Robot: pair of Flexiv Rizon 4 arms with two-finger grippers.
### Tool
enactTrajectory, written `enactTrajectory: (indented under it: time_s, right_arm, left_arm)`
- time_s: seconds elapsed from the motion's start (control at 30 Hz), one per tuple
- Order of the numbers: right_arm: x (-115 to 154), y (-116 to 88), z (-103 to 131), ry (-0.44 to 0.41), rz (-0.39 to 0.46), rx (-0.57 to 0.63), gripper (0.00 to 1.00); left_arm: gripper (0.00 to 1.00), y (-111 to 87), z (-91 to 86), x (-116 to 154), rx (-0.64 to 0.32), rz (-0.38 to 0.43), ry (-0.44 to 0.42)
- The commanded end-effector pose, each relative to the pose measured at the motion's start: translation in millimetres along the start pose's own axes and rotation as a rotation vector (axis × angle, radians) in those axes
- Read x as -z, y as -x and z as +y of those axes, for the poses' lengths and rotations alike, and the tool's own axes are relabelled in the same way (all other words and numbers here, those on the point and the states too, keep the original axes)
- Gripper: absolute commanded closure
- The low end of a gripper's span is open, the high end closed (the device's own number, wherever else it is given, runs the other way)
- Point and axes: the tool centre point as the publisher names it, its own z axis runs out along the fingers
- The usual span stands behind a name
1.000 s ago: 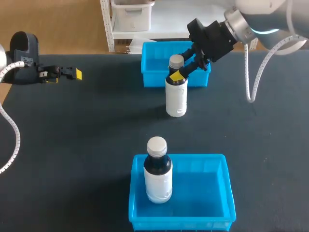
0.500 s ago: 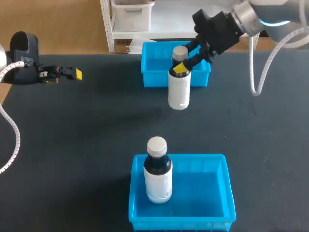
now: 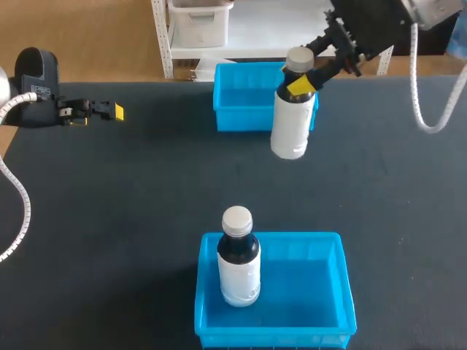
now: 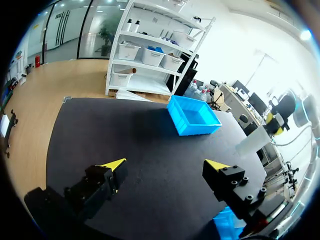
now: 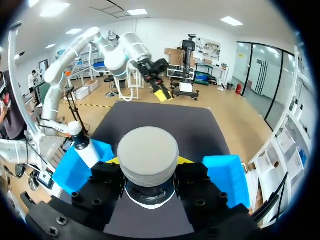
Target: Pick up the bottle, and place it in the far bin if it is heavy, or in the near bin if it is light.
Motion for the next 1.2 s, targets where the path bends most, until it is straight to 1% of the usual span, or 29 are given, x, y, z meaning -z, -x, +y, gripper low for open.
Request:
enactTrajectory:
  time_s: [0.03, 0.2, 0.27, 0.4, 0.57, 0.73, 0.9, 1.2]
  right_arm:
    - [12.1, 9.0, 72.0, -0.105, 0.005, 0.008, 1.00]
    - [5.2, 17.2, 116.6, -0.075, 0.006, 0.023, 1.00]
    - [0.8, 17.9, 130.7, -0.064, 0.013, 0.028, 1.00]
    - [-8.3, 18.3, 155.3, -0.040, 0.019, 0.029, 1.00]
    - [-16.7, 20.4, 179.2, -0.022, 0.020, 0.035, 1.00]
    - [-23.5, 16.9, 197.0, -0.012, 0.010, 0.032, 1.00]
    - [-33.2, 7.8, 209.1, 0.004, -0.001, 0.016, 1.00]
    - [-51.0, -9.5, 219.5, 0.039, 0.010, 0.008, 1.00]
  left_arm:
    - [0.00, 0.0, 0.0, 0.0, 0.000, 0.000, 0.000]
    - [0.00, 0.0, 0.0, 0.0, 0.000, 0.000, 0.000]
    - [0.00, 0.0, 0.0, 0.0, 0.000, 0.000, 0.000]
    - [0.00, 0.0, 0.0, 0.0, 0.000, 0.000, 0.000]
    - [0.00, 0.0, 0.0, 0.0, 0.000, 0.000, 0.000]
    - [0.00, 0.0, 0.0, 0.0, 0.000, 0.000, 0.000]
    - [0.00, 0.0, 0.0, 0.0, 0.000, 0.000, 0.000]
    - [0.00, 0.0, 0.0, 0.0, 0.000, 0.000, 0.000]
